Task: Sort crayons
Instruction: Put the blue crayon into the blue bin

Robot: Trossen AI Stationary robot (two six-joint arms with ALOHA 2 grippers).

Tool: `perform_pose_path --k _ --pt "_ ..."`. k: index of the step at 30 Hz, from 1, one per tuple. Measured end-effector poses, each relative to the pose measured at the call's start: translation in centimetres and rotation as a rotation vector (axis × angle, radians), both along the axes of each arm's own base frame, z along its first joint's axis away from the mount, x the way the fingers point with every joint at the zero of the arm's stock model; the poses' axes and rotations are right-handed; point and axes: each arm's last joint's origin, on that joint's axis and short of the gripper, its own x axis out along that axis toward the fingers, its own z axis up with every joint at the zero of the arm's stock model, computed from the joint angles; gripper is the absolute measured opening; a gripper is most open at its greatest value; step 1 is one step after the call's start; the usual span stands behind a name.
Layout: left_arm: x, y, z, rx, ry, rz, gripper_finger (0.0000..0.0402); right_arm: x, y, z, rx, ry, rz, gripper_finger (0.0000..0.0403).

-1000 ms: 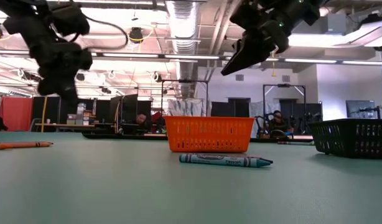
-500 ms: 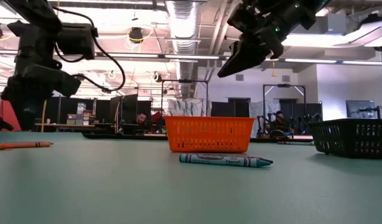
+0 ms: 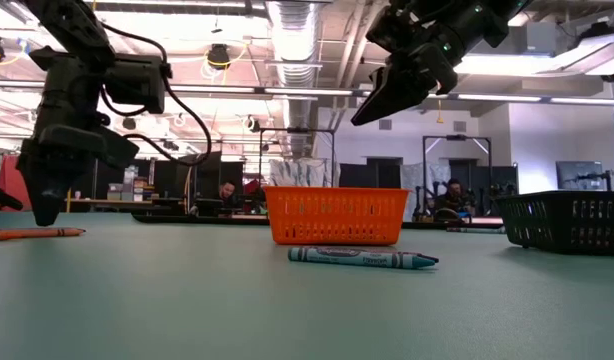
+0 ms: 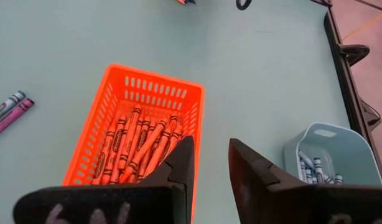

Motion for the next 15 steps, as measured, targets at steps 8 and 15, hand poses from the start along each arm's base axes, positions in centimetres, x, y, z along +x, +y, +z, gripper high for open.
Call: perform_pose_path --k 8,15 --pt "0.01 -0.02 -0.04 0.026 0.011 -0.007 0.0100 -0.01 0.00 -0.02 0.000 0.002 0.000 0.0091" --pt "0.76 -0.59 -0.52 0.067 0.019 -0.050 0.0100 -0.06 0.01 -0.08 0.001 0.010 0.000 0.0091"
